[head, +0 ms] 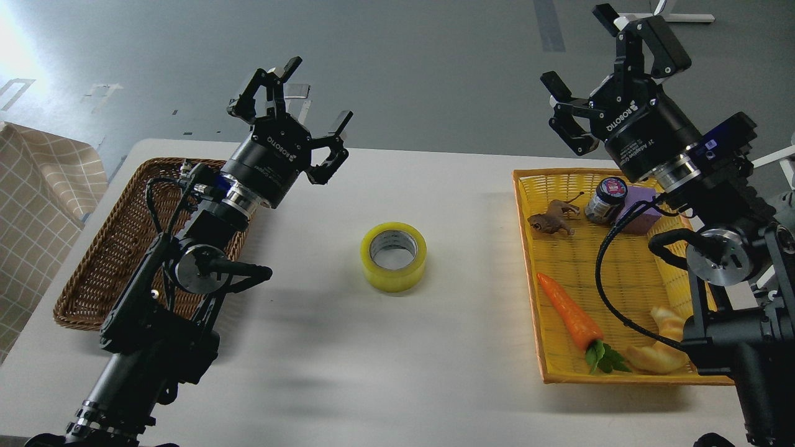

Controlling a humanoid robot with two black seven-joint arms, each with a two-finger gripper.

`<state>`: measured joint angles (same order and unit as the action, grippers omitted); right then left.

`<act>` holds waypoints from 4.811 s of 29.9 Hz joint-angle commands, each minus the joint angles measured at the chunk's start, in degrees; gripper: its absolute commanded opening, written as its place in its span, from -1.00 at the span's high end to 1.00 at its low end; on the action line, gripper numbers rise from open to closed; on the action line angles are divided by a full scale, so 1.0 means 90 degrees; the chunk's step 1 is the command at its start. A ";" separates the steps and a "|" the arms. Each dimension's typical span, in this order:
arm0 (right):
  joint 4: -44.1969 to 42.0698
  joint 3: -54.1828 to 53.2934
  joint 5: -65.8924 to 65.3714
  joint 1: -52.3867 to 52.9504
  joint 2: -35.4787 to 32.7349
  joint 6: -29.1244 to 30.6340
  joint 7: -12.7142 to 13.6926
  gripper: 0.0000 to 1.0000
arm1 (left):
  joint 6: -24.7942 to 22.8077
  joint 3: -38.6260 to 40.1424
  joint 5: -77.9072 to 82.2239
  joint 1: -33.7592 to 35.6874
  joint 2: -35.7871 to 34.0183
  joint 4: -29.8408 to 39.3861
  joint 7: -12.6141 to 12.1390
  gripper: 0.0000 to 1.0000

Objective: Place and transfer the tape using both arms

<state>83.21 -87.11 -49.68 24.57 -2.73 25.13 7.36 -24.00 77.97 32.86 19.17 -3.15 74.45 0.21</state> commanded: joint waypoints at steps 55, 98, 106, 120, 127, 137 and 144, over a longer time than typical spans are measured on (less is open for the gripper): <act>-0.0036 0.0206 -0.0056 -0.0250 -0.0039 -0.0049 0.0023 -1.00 | 0.2246 -0.1484 0.8461 0.0263 -0.0021 0.0762 0.0279 -0.96; 0.0149 0.0206 -0.0046 -0.0025 -0.0019 -0.0068 0.0228 -1.00 | 0.3576 -0.4171 1.0237 0.0839 -0.1007 -0.1699 0.0231 -0.96; 0.0130 0.0186 -0.0046 -0.0055 -0.0058 -0.0312 0.0228 -1.00 | 0.3400 -0.4142 1.0237 0.0898 -0.0597 -0.1719 0.0162 -0.96; 0.0101 0.0216 -0.0046 0.0228 -0.0078 -0.0361 0.0471 -1.00 | 0.3380 -0.4776 1.0237 0.1073 -0.0811 -0.1846 -0.0375 -0.96; 0.0061 0.0216 -0.0046 0.0316 -0.0068 -0.0390 0.0491 -1.00 | 0.3360 -0.4806 1.0237 0.1113 -0.0812 -0.2041 -0.0375 -0.96; -0.0017 0.0226 -0.0056 0.0277 -0.0088 -0.0390 0.0491 -1.00 | 0.3234 -0.5079 1.0237 0.1122 -0.0782 -0.2012 -0.0375 -0.96; -0.0017 0.0226 -0.0076 0.0209 -0.0088 -0.0390 0.0501 -1.00 | 0.3068 -0.5148 1.0237 0.1132 -0.0782 -0.2002 -0.0375 -0.96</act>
<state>83.04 -85.07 -50.34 26.76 -3.51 21.62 11.86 4.49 31.70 125.00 29.28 -10.16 56.42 -3.15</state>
